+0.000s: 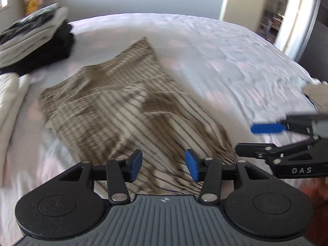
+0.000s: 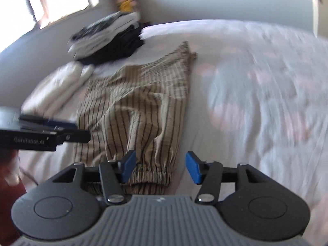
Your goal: Fold clothes
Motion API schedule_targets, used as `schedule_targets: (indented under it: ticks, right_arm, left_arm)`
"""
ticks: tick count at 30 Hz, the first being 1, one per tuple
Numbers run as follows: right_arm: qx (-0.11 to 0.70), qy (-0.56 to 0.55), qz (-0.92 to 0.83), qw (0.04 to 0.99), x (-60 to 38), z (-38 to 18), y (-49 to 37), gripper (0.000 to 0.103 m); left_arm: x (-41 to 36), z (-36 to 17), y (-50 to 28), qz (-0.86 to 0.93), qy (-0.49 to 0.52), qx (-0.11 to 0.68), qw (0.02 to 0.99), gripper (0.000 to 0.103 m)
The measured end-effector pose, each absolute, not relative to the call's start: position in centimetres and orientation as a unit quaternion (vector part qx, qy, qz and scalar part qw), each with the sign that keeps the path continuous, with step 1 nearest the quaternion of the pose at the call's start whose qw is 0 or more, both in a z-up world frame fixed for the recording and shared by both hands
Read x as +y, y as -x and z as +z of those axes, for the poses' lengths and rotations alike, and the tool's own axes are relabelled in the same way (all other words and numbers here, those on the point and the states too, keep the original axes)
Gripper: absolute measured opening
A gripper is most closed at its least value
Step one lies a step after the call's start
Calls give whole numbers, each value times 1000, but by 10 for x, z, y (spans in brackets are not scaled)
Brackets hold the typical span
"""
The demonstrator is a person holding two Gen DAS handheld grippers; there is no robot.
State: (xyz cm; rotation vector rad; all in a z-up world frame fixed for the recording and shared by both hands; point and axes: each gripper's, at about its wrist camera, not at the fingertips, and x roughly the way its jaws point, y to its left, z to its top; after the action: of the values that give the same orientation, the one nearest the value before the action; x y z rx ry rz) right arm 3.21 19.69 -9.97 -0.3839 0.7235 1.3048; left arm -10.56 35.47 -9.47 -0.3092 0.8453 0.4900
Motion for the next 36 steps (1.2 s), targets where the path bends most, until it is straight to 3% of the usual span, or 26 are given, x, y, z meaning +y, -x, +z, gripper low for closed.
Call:
schedule_targets:
  ticks: [1,3,9,11,16,21,30,36]
  right_arm:
    - [306,205,598,711,200,-96,-27,79]
    - [265,261,614,696,206,-89,-18,87]
    - [178,348,665,636,212,-83,-2,87]
    - [144,396,679,600,215,-87,8,85]
    - [85,515,695,494,221,-105,35,56]
    - [76,563,697,437,227,-124,46,53]
    - [29,615,665,423,238,-163,48,49]
    - [31,612,661,434,244,-163,49,34]
  left_arm:
    - [350,-96,103,227,143,410,872,55]
    - [347,-100,97,221,138,420,869,56]
    - [348,-102,97,209,149,428,867,56]
    - [349,-103,98,203,152,429,867,56]
    - [356,-108,97,201,165,436,861,56]
    - [362,-113,97,202,181,443,855,56]
    - [368,-118,97,193,198,446,851,55]
    - [358,-113,94,167,181,434,867,59]
